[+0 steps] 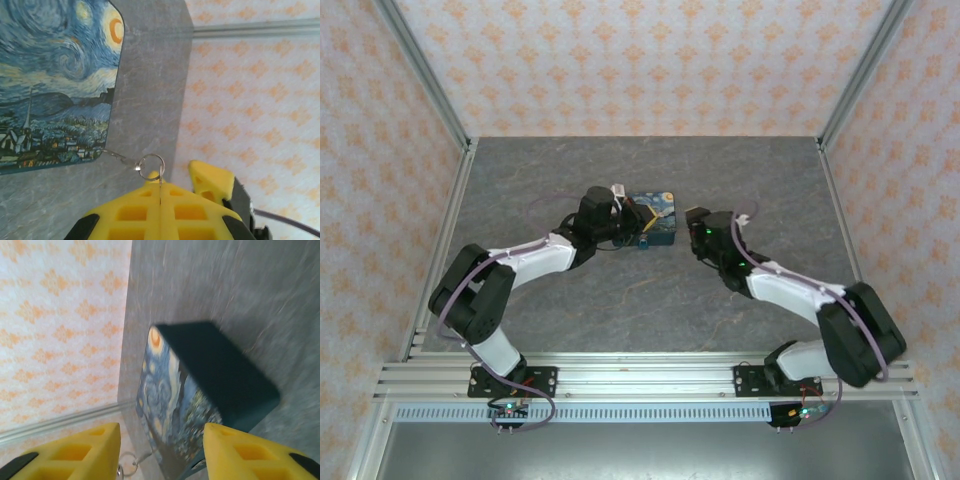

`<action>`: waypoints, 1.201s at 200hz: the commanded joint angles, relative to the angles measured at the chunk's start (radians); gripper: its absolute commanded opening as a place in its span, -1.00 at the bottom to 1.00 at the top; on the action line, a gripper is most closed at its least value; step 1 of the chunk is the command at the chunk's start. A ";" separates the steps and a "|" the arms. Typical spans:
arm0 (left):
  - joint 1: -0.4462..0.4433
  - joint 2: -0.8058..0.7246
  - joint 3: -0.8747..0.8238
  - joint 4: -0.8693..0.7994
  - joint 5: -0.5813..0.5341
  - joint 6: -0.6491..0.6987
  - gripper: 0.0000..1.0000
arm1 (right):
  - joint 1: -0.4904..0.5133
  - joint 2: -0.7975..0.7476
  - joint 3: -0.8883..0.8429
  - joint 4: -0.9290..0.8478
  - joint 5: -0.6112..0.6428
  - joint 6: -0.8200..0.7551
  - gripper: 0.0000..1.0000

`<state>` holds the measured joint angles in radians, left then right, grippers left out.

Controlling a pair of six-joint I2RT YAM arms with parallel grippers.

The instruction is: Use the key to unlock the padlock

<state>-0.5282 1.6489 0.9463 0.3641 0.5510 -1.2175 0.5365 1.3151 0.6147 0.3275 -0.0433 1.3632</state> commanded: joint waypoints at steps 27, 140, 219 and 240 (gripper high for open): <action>0.022 -0.083 0.161 -0.370 0.135 0.554 -1.00 | -0.133 -0.126 -0.008 -0.043 -0.243 -0.314 -0.01; 0.110 -0.033 0.215 -0.397 0.422 0.676 -1.00 | -0.151 0.083 0.114 0.235 -0.740 -0.585 -0.11; 0.110 0.002 0.218 -0.318 0.455 0.596 -1.00 | -0.151 0.150 0.101 0.379 -0.816 -0.537 -0.16; 0.110 0.003 0.220 -0.316 0.452 0.593 -1.00 | -0.150 0.163 0.096 0.398 -0.832 -0.525 -0.17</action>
<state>-0.4191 1.6455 1.1385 0.0067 0.9722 -0.6064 0.3897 1.4635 0.7029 0.6308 -0.8284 0.8227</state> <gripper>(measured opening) 0.045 0.419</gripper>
